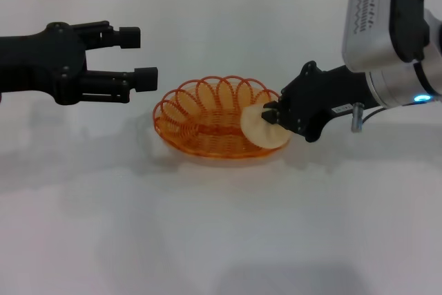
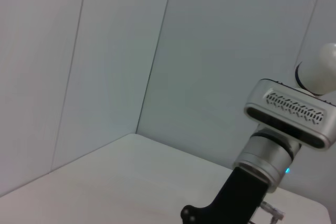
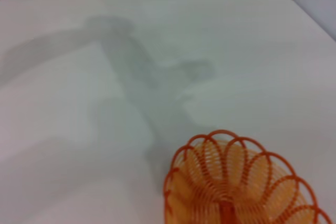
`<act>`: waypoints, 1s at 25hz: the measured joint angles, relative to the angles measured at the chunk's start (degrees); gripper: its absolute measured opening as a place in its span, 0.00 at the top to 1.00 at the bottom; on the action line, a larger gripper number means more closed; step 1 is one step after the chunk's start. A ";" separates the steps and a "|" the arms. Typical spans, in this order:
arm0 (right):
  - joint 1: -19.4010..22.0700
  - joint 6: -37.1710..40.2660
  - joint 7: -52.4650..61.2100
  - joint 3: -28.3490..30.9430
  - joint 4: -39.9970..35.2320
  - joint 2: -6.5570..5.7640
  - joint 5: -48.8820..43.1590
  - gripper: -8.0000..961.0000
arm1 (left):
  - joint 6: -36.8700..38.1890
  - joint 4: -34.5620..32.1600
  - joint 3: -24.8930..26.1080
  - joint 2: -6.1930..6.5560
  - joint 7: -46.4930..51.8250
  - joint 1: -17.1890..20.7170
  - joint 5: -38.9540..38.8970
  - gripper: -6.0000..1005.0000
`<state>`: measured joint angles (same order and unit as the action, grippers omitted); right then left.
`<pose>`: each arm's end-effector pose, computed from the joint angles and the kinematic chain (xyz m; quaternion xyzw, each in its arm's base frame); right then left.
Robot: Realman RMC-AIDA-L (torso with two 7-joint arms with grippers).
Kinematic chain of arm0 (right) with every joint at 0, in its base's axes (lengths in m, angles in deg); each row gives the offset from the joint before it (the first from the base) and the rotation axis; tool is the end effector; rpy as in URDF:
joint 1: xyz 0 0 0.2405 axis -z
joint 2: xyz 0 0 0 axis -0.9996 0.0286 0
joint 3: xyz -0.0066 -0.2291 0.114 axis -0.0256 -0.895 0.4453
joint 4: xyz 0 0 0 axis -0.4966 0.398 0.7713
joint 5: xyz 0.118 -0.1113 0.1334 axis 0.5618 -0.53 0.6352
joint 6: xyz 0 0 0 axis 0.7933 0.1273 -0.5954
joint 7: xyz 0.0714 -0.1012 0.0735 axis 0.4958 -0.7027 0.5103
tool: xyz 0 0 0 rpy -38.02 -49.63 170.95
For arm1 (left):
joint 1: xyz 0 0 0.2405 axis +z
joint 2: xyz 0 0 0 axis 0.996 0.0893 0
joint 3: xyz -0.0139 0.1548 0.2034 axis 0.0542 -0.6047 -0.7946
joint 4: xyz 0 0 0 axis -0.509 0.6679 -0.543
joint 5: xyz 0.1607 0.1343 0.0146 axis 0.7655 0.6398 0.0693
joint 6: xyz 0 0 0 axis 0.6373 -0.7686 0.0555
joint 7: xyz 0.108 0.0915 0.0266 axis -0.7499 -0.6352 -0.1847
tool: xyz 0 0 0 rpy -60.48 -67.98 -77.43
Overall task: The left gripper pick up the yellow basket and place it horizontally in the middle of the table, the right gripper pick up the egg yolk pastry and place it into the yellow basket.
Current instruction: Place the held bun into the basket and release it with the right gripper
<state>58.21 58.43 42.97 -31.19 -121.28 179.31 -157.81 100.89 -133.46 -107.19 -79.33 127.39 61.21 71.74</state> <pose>0.1265 0.3480 -0.0292 -0.9916 0.0212 -0.0015 0.1279 -0.2086 0.3052 0.0938 -0.9369 -0.1932 -0.2809 0.0771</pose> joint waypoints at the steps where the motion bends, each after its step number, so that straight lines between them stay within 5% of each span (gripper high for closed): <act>1: -0.29 -0.53 -0.01 -0.14 0.46 0.00 0.00 0.95 | 0.00 0.00 0.00 0.00 0.00 0.00 0.00 0.12; 25: -4.88 -11.86 -0.44 -6.78 7.88 0.18 0.79 0.95 | -0.08 0.05 0.00 -0.42 0.26 -0.32 -0.02 0.12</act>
<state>53.34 46.58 42.54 -37.97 -113.39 179.48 -157.03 100.80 -133.41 -107.19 -79.74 127.65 60.89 71.72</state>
